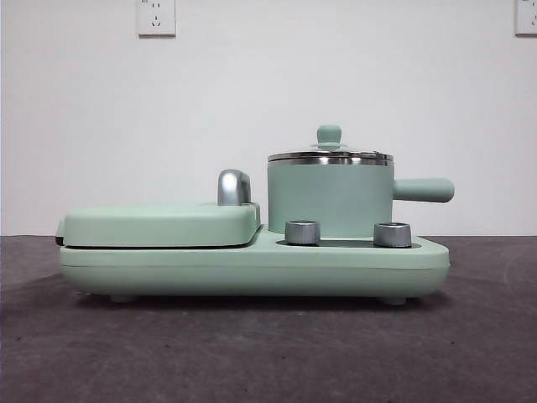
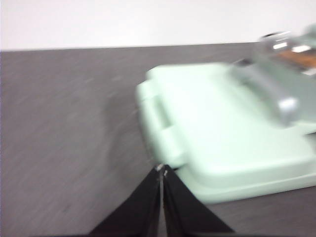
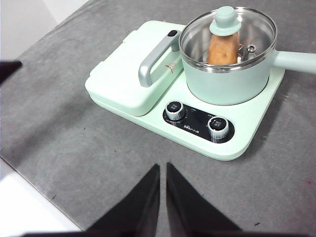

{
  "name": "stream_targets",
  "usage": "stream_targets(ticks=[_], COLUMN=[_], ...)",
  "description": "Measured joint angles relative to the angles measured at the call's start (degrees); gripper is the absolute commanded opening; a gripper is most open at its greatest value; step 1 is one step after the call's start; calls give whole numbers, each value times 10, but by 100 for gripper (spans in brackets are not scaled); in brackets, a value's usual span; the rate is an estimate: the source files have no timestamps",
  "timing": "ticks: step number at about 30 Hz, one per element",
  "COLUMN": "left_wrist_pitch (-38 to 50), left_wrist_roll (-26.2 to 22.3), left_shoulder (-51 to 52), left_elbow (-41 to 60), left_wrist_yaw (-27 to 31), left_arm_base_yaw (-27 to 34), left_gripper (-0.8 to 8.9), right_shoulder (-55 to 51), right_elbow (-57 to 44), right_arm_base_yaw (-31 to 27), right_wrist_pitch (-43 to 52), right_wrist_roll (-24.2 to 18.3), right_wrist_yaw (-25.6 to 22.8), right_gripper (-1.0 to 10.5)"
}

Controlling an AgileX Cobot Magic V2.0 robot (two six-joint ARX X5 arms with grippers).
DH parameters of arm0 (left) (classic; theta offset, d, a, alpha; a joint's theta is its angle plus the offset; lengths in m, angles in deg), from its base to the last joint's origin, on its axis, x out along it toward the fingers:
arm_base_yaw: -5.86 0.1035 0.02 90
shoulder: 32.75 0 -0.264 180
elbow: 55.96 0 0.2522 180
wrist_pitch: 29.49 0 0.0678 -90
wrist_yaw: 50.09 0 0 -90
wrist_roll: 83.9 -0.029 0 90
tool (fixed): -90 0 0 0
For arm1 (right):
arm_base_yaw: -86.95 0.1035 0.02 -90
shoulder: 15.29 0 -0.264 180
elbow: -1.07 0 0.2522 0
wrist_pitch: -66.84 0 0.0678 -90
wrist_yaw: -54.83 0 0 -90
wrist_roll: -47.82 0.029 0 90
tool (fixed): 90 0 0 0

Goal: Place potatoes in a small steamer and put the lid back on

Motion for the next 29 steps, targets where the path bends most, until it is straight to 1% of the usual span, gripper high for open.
stream_targets(ticks=[2,5,9,12,14,16,29], left_wrist_pitch=[-1,-1,22,56,75,77,77], left_wrist_roll=[-3,-5,-8,-8,-8,-7,-7], left_shoulder=[35,70,93,110,133,144,144], left_elbow=[46,90,124,145,162,163,163], left_wrist_yaw=[0,2,2,3,2,2,2], left_arm_base_yaw=[33,65,96,114,122,123,124], left_gripper=[6,6,6,6,6,6,6], right_shoulder=[0,0,0,0,0,0,0], right_elbow=[0,0,0,0,0,0,0], right_arm_base_yaw=[0,0,0,0,0,0,0], right_wrist_pitch=[0,0,0,0,0,0,0], right_wrist_roll=[0,0,0,0,0,0,0], right_wrist_yaw=[0,0,0,0,0,0,0], right_gripper=[19,19,19,19,19,19,19])
